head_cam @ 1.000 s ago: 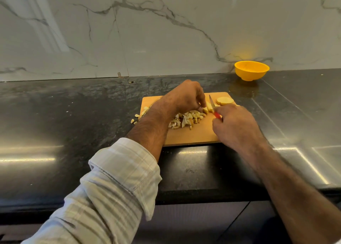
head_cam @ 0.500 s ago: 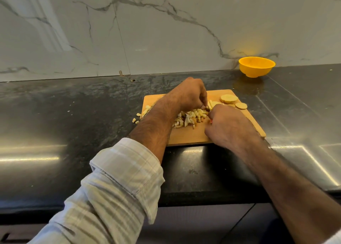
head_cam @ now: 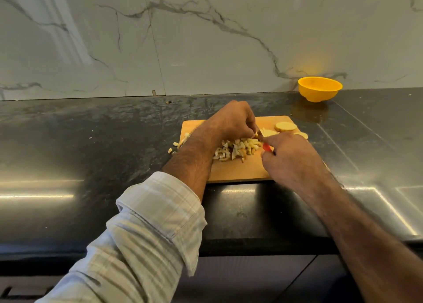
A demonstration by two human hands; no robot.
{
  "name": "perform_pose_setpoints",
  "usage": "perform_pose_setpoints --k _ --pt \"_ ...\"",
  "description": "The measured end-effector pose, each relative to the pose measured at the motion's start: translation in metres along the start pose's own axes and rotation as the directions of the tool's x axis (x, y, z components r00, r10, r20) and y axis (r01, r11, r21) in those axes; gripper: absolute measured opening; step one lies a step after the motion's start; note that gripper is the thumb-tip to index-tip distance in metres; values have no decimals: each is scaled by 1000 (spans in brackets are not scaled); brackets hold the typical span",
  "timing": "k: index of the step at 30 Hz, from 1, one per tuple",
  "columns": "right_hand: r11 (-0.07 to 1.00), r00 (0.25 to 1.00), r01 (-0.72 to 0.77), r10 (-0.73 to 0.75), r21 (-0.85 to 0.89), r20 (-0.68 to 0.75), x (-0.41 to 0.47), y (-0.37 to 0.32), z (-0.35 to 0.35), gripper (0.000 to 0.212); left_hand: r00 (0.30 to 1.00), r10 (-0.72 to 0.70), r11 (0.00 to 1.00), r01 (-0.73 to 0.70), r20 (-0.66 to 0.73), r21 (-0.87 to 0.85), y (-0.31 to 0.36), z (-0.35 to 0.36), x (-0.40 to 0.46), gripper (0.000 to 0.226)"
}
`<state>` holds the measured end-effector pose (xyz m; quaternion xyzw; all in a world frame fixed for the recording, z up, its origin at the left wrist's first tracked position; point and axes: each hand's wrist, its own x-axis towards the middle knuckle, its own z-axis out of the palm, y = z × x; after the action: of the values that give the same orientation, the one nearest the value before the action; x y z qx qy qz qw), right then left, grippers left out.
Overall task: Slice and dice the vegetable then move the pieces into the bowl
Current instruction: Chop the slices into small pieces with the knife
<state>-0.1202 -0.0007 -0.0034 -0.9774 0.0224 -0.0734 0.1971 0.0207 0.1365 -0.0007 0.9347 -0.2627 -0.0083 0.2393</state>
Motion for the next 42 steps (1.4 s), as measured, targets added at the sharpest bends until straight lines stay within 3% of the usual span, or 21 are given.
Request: perform_pose_setpoints --k 5,11,26,31,38,42 --pt "996 998 -43 47 -75 43 3 -5 -1 40 999 -32 999 32 5 -11 0 4 2 9" --pt "983 998 4 8 -183 67 7 -8 -10 44 999 -43 999 43 2 -3 -1 2 3 10" --pt "996 997 -33 39 -86 68 21 6 1 41 999 -49 998 50 16 -31 3 2 2 11" --pt "989 995 -21 35 -144 96 23 2 10 43 999 -50 999 50 0 -4 4 1 0 9" --pt "995 1000 9 -12 102 27 0 34 -14 43 999 -19 991 24 -42 133 13 5 -1 6" --pt "984 998 -66 64 168 18 -18 55 -38 43 996 25 977 -7 -82 213 26 16 0 23"
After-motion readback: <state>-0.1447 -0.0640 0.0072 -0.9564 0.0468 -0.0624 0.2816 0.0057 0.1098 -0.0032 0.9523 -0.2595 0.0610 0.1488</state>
